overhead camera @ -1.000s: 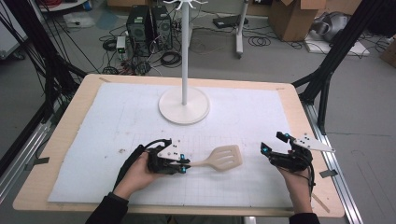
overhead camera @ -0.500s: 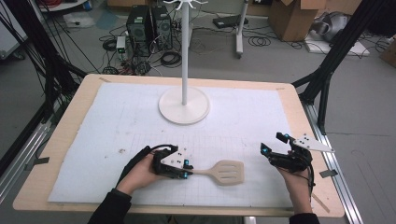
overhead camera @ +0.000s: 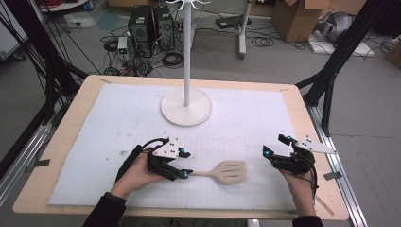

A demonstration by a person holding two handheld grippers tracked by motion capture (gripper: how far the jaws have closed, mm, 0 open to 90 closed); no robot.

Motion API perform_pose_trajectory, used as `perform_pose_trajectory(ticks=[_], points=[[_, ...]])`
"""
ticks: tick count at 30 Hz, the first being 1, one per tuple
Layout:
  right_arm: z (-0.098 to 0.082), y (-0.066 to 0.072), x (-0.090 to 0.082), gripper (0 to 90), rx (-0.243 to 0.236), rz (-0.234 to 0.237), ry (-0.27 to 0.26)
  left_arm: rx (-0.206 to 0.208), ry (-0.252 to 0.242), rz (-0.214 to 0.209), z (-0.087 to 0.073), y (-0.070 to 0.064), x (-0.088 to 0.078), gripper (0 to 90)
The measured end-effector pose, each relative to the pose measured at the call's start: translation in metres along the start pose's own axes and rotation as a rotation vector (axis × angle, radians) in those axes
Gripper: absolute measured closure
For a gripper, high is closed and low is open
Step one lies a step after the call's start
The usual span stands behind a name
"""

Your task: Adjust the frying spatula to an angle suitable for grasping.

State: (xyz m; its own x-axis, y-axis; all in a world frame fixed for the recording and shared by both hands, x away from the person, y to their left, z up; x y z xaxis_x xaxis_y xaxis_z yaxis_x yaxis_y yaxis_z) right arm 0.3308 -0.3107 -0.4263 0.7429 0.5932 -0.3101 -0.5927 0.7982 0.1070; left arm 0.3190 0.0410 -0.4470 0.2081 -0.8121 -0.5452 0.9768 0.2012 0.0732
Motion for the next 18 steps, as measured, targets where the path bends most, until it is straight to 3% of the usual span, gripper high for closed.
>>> perform_pose_trajectory(ticks=[2,3,5,7,8,9,11,12,14,15,16,17,18], points=[[0.000,0.000,0.000,16.0,0.001,0.001,-0.001,-0.001,-0.041,0.007,0.002,0.000,-0.013,33.3],[0.000,0.000,0.000,16.0,0.003,0.006,-0.001,-0.006,-0.084,0.019,0.002,0.000,-0.027,28.9],[0.000,0.001,0.000,16.0,0.005,0.009,-0.002,-0.013,-0.110,0.022,0.001,-0.001,-0.034,27.5],[0.001,0.001,0.000,16.0,0.008,0.014,-0.005,-0.016,-0.155,0.060,-0.003,-0.001,-0.048,27.2],[0.001,0.002,0.001,15.7,0.006,0.018,-0.006,-0.024,-0.206,0.107,-0.009,0.001,-0.062,26.1],[0.001,0.003,0.001,15.6,0.003,0.022,-0.008,-0.024,-0.206,0.107,-0.009,0.001,-0.062,25.8],[0.001,0.004,0.001,15.5,0.002,0.027,-0.008,-0.033,-0.265,0.144,-0.018,0.002,-0.075,24.8],[0.003,0.006,0.002,15.4,-0.009,0.032,-0.014,-0.068,-0.295,0.164,-0.027,0.004,-0.088,22.6],[0.004,0.009,0.002,15.1,-0.009,0.047,-0.018,-0.082,-0.308,0.170,-0.032,0.005,-0.093,22.1],[0.004,0.010,0.002,15.0,-0.013,0.056,-0.021,-0.111,-0.327,0.201,-0.040,0.008,-0.105,22.0],[0.004,0.010,0.002,15.0,-0.013,0.056,-0.021,-0.111,-0.327,0.201,-0.040,0.008,-0.105,21.7],[0.004,0.011,0.003,14.5,-0.013,0.070,-0.023,-0.159,-0.350,0.217,-0.046,0.012,-0.115,21.1],[0.004,0.011,0.003,14.5,-0.013,0.070,-0.023,-0.159,-0.350,0.217,-0.046,0.012,-0.115,20.5]])
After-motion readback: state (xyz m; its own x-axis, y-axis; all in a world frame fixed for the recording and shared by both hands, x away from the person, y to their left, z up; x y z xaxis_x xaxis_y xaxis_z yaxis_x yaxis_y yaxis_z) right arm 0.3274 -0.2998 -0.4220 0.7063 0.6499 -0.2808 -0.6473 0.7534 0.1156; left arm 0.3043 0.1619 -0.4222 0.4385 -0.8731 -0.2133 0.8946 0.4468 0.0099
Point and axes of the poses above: each handheld gripper's, and its own axes: x roughly forward along the jaws, z roughly out of its top, y roughly to its left, the point moved 6 cm from there along x, roughly forward along the jaws, and after that the axes turned 2 degrees about z, right-handed, at the moved point
